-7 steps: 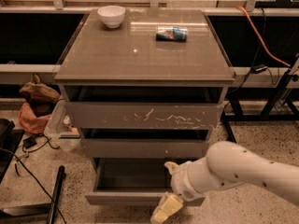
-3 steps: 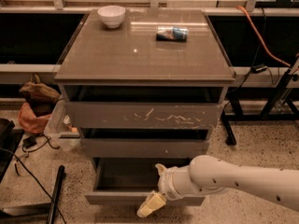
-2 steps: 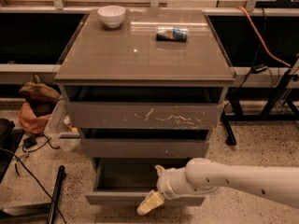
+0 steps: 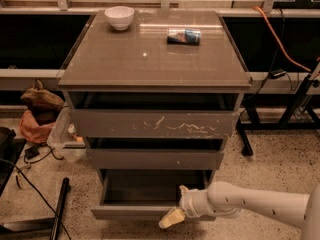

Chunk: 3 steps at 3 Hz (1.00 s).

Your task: Close bottom drawer

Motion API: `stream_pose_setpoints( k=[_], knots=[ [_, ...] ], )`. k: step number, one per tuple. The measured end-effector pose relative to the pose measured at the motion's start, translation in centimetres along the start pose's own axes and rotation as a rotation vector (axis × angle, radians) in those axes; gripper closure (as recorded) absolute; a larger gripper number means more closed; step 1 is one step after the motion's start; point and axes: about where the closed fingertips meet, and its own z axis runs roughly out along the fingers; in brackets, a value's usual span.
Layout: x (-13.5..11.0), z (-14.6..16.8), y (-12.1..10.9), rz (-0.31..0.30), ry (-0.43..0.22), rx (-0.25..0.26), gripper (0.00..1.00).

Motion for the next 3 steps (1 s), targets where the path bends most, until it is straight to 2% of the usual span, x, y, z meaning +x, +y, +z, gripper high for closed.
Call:
stream_pose_setpoints(
  k=[1,2,3],
  knots=[
    [0.0,0.1,0.0,0.000,-0.001,-0.001,0.00],
    [1.7,2.2,0.2,0.042,-0.014,-0.009,0.00],
    [4.5,4.4,0.5,0.111,-0.029,-0.008,0.00]
  ],
)
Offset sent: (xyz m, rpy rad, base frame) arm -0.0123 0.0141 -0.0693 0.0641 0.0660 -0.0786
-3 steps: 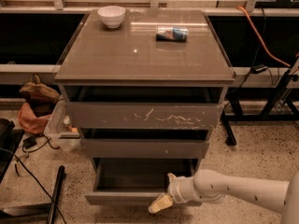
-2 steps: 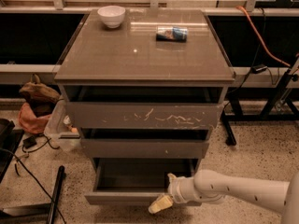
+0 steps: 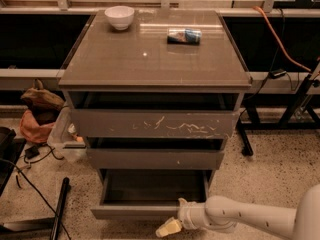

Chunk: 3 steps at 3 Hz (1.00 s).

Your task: Close bottom drawer

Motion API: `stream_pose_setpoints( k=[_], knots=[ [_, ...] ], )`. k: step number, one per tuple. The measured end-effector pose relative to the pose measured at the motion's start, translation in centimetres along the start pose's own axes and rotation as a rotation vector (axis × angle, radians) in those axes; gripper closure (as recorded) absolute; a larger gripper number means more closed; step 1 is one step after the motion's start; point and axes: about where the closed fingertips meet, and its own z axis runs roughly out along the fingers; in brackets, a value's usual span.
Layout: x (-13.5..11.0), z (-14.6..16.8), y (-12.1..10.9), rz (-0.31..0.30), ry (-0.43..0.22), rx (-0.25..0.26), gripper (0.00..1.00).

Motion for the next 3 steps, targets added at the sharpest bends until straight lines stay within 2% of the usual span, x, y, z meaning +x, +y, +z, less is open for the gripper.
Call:
stream_pose_setpoints(
  k=[2,3],
  knots=[
    [4.0,1.7,0.0,0.095,-0.016,0.022,0.00],
    [5.0,1.6,0.5,0.120,-0.020,0.036,0.00]
  ],
)
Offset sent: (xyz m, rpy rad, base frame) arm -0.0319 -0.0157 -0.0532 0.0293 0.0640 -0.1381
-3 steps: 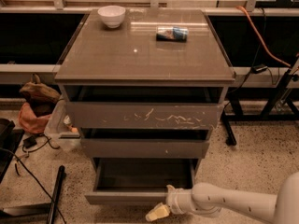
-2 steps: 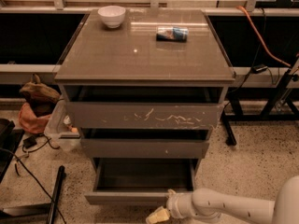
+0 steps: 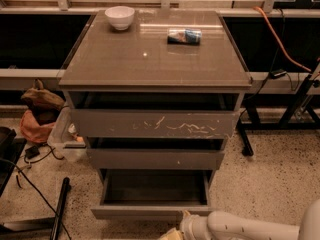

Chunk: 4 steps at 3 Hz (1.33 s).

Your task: Close bottom drawer

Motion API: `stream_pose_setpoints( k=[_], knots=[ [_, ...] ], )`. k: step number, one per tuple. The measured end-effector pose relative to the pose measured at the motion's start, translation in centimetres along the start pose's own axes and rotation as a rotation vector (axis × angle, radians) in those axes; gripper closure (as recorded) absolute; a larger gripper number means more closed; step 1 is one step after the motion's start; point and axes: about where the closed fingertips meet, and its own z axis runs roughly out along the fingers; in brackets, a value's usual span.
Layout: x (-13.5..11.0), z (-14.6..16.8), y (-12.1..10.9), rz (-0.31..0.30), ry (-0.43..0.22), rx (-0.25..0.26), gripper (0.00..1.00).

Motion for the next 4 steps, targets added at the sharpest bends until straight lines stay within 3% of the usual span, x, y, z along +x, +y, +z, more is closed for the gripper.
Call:
stream_pose_setpoints(
  k=[2,4],
  knots=[
    [1.7,2.3,-1.0,0.026,0.022,-0.035,0.00],
    [0.7,4.2,-3.9,-0.020,0.028,-0.026,0.00]
  ],
)
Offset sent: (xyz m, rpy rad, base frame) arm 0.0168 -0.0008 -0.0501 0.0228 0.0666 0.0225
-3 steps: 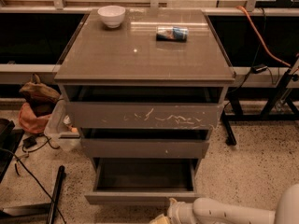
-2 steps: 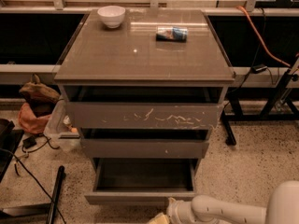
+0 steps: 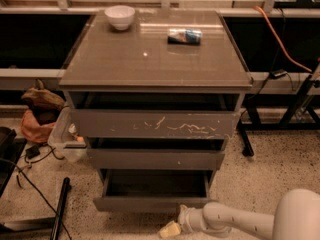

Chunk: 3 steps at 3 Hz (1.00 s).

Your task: Close bottom drawer

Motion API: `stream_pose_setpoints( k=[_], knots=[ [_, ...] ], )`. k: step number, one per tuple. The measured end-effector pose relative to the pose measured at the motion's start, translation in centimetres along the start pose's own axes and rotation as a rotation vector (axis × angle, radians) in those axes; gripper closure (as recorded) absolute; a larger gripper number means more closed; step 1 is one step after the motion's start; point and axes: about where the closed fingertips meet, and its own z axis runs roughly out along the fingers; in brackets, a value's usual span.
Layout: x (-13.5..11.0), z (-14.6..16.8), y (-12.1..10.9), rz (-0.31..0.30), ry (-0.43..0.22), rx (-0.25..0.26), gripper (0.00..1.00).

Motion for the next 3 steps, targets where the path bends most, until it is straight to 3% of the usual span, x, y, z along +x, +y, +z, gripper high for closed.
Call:
stream_pose_setpoints(
  k=[1,3],
  knots=[
    [-1.8,1.2,-1.8,-0.054,0.004,0.005,0.00],
    [-2.7,1.3,-3.1,-0.056,-0.022,0.022,0.00]
  ],
)
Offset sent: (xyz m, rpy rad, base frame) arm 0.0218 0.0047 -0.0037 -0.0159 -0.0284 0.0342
